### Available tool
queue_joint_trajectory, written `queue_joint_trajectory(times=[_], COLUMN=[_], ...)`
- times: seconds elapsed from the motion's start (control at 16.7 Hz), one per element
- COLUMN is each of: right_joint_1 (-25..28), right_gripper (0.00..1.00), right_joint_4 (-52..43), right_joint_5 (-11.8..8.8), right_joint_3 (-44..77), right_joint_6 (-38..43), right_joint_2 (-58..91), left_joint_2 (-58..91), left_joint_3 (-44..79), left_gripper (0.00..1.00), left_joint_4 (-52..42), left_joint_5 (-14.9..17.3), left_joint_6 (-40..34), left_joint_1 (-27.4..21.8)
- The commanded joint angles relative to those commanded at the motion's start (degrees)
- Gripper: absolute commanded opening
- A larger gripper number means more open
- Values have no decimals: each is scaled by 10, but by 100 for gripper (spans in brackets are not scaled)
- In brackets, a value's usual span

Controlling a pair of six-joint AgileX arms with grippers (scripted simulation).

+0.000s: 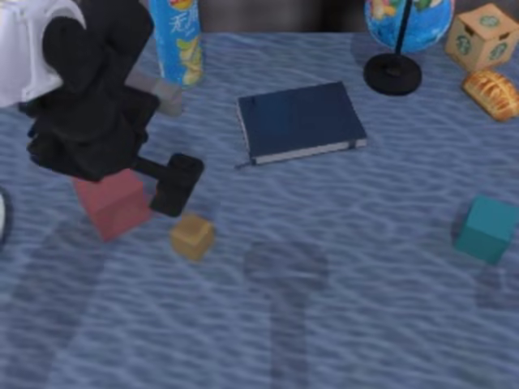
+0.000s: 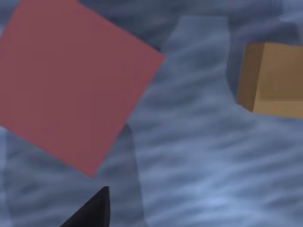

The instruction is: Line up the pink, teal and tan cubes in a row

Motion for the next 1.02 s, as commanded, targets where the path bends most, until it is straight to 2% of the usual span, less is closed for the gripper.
queue_joint_trajectory(times=[0.24,0.42,0.84,1.02], right_joint_1=[0,0,0,0], right_gripper=[100,100,100,100], right_joint_4=[0,0,0,0], right_joint_5=[0,0,0,0], right_joint_3=[0,0,0,0], right_joint_6=[0,0,0,0], right_joint_2=[0,0,0,0], left_joint_2=[142,194,200,216], left_joint_3=[121,170,174,149], left_gripper=[100,100,100,100], left_joint_4=[-74,-100,-101,-61], left_joint_5=[1,1,1,1], left_joint_6=[3,4,5,6], left_joint_1=[-34,-48,-47,-48])
